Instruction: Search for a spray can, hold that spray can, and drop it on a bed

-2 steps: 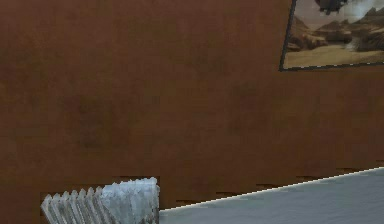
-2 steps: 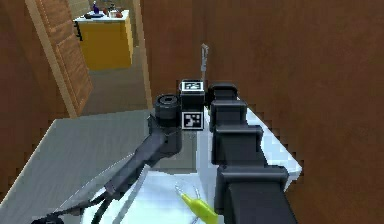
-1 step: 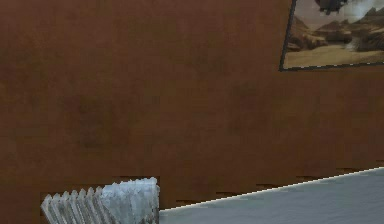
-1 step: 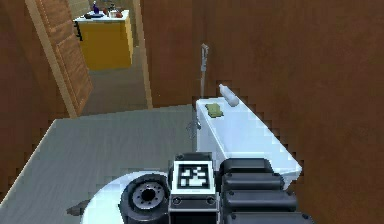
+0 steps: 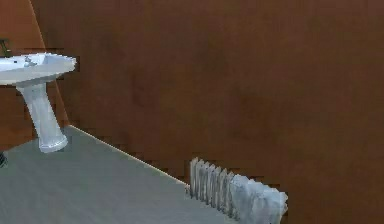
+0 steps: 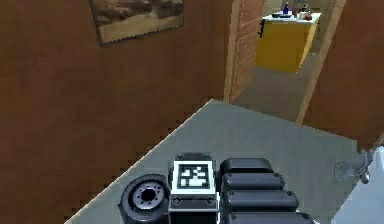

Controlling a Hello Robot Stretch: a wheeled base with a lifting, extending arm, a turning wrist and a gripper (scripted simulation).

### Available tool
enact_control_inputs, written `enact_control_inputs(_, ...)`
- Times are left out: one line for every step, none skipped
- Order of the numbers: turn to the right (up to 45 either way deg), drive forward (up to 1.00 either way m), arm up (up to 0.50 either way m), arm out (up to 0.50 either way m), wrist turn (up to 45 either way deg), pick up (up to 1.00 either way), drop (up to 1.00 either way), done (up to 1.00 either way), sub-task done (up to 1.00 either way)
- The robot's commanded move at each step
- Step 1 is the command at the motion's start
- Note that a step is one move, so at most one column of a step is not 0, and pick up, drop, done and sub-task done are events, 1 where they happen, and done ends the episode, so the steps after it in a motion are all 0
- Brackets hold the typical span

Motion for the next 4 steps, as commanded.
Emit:
enact_control_inputs(-39.0,0.00,0.00,0.00,0.0,0.00,0.00,0.00,0.00)
enact_control_inputs(0.0,0.30,0.00,0.00,0.0,0.00,0.00,0.00,0.00)
enact_control_inputs(-45.0,0.00,0.00,0.00,0.0,0.00,0.00,0.00,0.00)
enact_control_inputs(-36.0,0.00,0.00,0.00,0.0,0.00,0.00,0.00,0.00)
